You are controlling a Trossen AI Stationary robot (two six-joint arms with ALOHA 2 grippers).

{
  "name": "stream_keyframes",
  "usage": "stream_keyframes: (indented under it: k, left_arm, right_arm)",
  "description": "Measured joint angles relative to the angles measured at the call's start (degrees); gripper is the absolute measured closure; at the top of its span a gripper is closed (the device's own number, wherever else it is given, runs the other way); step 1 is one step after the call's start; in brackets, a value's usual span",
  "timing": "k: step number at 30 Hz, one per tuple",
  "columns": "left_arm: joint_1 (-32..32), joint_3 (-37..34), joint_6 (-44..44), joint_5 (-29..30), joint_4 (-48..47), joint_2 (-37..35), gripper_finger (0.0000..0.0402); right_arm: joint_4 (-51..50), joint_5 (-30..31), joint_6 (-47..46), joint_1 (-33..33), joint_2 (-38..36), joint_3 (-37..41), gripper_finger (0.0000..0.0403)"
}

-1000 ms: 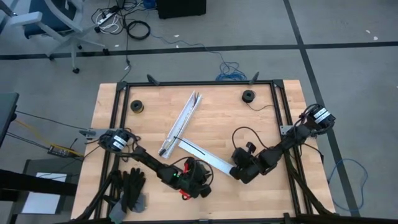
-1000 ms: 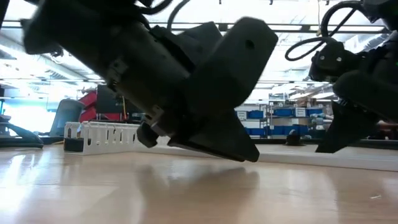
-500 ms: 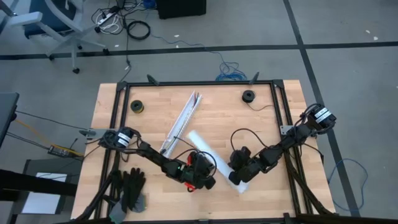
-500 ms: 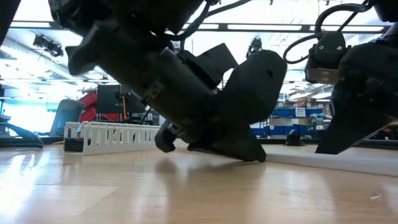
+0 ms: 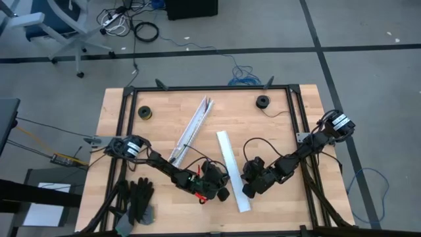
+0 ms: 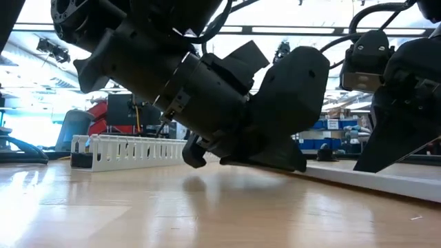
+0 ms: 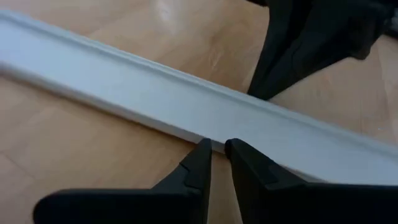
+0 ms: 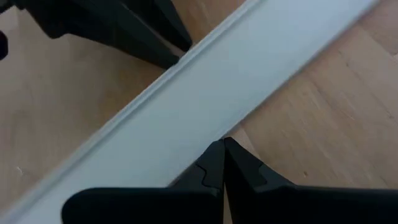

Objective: Ziptie cables
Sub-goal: Close the white cable duct

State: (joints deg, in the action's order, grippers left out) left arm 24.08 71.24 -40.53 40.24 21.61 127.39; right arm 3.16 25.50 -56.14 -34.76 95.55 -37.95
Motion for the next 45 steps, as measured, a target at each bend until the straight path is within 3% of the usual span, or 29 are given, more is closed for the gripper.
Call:
stream_keyframes:
  k: [9,12,15,20,27,34,38,40,42,45]
  left_arm:
    - [-0.68,0.10,1.18,2.06,4.97,-0.10,0.0362]
    - [-1.09,0.53,4.25,-1.14,10.05,-0.28,0.0362]
    - [-1.18,0.37,7.41,-5.44,12.58,-0.11,0.0362]
    - [-1.22,0.36,7.44,-5.37,12.67,-0.15,0.0362]
    - [0.04,0.31,10.57,-5.01,12.74,-1.11,0.0362]
    - [0.32,0.28,8.92,-4.90,12.09,-1.95,0.0362]
    - [0.33,0.26,3.70,-4.60,6.21,-1.95,0.0362]
    - [0.30,0.22,0.01,-4.33,3.20,-1.92,0.0362]
    - [0.10,0.22,-3.12,-4.05,1.04,-1.92,0.0362]
    - [-0.09,0.22,-4.93,-3.91,-0.44,-1.86,0.0362]
  right_arm:
    - [2.31,-0.51,0.83,-0.02,0.59,0.00,0.0402]
    - [8.12,0.36,2.22,0.11,3.45,-0.27,0.0403]
    - [14.66,1.88,3.21,0.29,7.88,-0.31,0.0403]
    - [19.66,9.01,3.05,-1.93,11.25,-0.42,0.0403]
    - [14.20,13.03,4.10,-6.18,5.83,-0.13,0.0403]
    - [-2.65,20.38,1.79,-7.57,-2.38,-0.15,0.0402]
    - [-12.78,19.78,1.66,-4.58,-5.76,-0.15,0.0402]
    - [-16.32,16.53,1.61,-1.84,-5.88,-0.15,0.0402]
    - [-18.54,13.16,2.19,0.91,-5.28,-0.15,0.0402]
    - [-19.28,13.29,4.38,3.28,-4.59,-0.15,0.0402]
